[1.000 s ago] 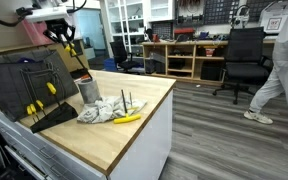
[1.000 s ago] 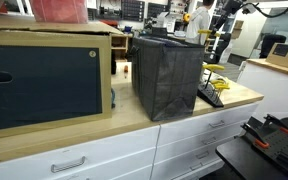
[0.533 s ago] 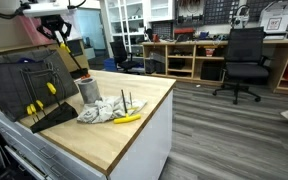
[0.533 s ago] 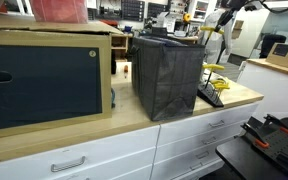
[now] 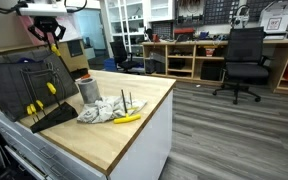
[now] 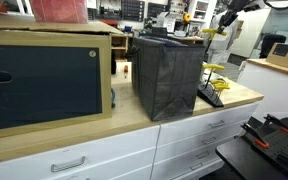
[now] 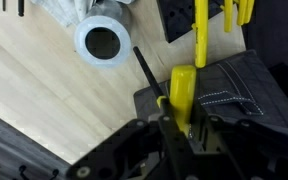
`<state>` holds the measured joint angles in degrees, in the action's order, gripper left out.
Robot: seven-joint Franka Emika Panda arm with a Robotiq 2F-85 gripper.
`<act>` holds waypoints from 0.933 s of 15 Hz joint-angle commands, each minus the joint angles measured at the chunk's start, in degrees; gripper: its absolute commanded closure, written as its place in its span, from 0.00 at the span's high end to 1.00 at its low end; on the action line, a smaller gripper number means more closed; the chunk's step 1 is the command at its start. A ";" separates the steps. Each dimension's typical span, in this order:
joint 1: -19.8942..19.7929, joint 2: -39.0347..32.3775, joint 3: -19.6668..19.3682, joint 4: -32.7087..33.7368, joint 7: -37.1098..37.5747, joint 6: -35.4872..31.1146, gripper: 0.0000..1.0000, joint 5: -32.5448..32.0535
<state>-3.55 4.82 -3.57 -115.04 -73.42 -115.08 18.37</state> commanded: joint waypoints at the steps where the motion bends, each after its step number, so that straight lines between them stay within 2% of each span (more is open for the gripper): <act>1: 0.68 -0.73 -0.70 2.49 -2.94 4.78 0.06 0.55; 7: 0.42 -6.39 -0.27 4.14 -2.23 6.16 0.06 -1.07; 14: -0.37 -10.73 0.40 7.17 -1.43 11.12 0.06 -5.05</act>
<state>-3.36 -4.74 -3.57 -111.48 -74.94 -108.10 15.13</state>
